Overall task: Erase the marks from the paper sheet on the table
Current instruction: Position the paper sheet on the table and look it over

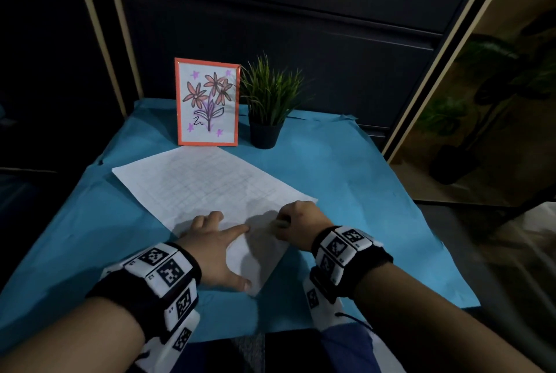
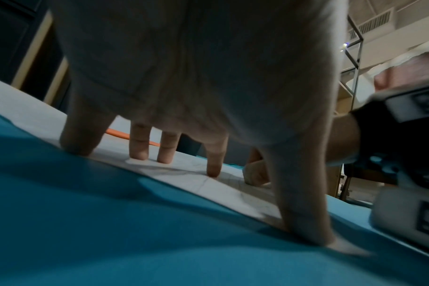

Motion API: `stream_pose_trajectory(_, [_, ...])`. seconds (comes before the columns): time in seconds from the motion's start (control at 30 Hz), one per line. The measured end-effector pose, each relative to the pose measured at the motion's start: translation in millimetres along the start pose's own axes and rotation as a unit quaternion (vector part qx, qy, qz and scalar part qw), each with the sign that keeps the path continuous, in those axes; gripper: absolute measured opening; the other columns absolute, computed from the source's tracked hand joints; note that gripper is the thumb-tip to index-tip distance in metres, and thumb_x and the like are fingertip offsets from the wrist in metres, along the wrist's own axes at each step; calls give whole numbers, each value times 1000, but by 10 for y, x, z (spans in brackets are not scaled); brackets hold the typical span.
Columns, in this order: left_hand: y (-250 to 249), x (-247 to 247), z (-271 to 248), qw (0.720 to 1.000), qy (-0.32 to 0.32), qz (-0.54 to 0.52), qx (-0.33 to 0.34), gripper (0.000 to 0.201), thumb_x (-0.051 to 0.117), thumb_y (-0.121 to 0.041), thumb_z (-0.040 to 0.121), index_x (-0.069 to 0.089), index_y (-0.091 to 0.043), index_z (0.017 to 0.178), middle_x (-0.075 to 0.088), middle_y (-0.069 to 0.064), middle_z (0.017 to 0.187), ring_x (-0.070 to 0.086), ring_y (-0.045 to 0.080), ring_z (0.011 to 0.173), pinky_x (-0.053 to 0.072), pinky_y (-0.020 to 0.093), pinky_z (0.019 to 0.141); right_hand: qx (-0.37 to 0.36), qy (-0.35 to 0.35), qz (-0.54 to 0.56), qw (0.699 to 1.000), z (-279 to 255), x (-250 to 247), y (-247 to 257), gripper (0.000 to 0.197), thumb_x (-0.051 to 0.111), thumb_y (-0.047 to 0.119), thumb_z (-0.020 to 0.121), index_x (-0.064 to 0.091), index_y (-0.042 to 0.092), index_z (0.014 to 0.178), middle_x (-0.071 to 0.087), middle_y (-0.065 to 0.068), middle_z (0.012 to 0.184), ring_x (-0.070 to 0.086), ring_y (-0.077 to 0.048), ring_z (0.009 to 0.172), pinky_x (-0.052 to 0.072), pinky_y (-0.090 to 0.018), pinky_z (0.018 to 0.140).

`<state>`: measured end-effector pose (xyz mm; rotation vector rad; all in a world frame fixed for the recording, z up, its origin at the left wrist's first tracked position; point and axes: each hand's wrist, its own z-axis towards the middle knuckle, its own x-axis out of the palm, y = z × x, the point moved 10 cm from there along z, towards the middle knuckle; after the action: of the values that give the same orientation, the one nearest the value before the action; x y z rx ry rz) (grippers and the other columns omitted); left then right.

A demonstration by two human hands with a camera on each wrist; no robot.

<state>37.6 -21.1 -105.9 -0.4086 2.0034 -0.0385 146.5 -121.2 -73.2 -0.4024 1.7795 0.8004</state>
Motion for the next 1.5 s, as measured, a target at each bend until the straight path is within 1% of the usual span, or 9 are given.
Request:
stream_pose_trajectory(0.07, [-11, -27, -15, 1000, -2, 0, -1, 108, 66, -76, 63, 7, -46, 149, 1, 2, 154, 5, 26, 142, 25, 45, 114, -11, -6, -14, 1000, -19, -4, 81, 16, 59, 24, 85, 57, 12, 74, 63, -14, 101, 51, -23, 83, 37, -25, 67])
stream_pose_trajectory(0.3, [29, 1, 24, 1000, 19, -6, -13, 120, 74, -68, 62, 1, -36, 152, -1, 3, 156, 5, 27, 142, 21, 43, 116, -132, 90, -43, 986, -389, 443, 688, 31, 59, 29, 88, 65, 2, 101, 62, -20, 102, 58, -32, 93, 39, -30, 70])
stream_pose_trajectory(0.47, [4, -9, -9, 1000, 8, -8, -9, 120, 70, -76, 60, 1, -39, 152, -3, 0, 156, 2, 25, 144, 22, 42, 116, -55, 25, 15, 998, -189, 175, 274, 24, 58, 29, 87, 67, 8, 93, 65, -13, 99, 58, -24, 88, 43, -28, 73])
stream_pose_trajectory(0.67, [1, -7, -2, 1000, 18, -5, -10, 121, 72, -72, 61, 1, -36, 152, -3, 3, 156, 3, 26, 143, 21, 44, 117, -161, 80, -18, 984, -421, 429, 650, 28, 59, 28, 89, 66, 1, 96, 61, -19, 97, 57, -32, 88, 43, -35, 75])
stream_pose_trajectory(0.83, [-4, -7, -14, 1000, 7, -3, -10, 120, 70, -75, 60, 1, -37, 152, -3, 2, 157, 3, 26, 143, 21, 41, 116, -126, 49, -10, 991, -309, 263, 473, 29, 58, 29, 89, 67, 1, 97, 64, -17, 100, 57, -31, 92, 44, -38, 81])
stream_pose_trajectory(1.0, [-4, -10, -4, 1000, 18, -1, -12, 121, 72, -72, 61, 0, -36, 152, -3, 3, 156, 3, 27, 143, 22, 45, 116, -183, 73, -7, 980, -425, 382, 684, 26, 61, 26, 88, 69, 4, 99, 60, -17, 98, 57, -32, 89, 44, -36, 78])
stream_pose_trajectory(1.17, [-2, -16, -5, 1000, -1, 1, -12, 120, 70, -76, 59, 3, -38, 151, 1, 1, 156, 6, 25, 142, 24, 43, 114, -84, 33, 6, 996, -232, 220, 319, 24, 61, 28, 87, 66, 4, 83, 62, -12, 89, 57, -26, 85, 44, -32, 73])
stream_pose_trajectory(1.3, [2, -7, -9, 1000, 0, 0, -12, 120, 69, -78, 58, 4, -39, 151, 2, -1, 154, 6, 24, 142, 26, 44, 114, -21, -1, 49, 999, -165, 72, 105, 35, 62, 25, 86, 43, 24, 56, 53, -4, 79, 49, -19, 76, 35, -23, 65])
stream_pose_trajectory(1.5, [-5, -23, 11, 1000, 11, -3, -10, 116, 72, -67, 64, 3, -36, 152, 1, 3, 155, 6, 27, 142, 24, 44, 115, -87, 81, 8, 993, -351, 374, 523, 25, 58, 33, 87, 67, 9, 90, 65, -14, 94, 57, -27, 86, 37, -27, 68])
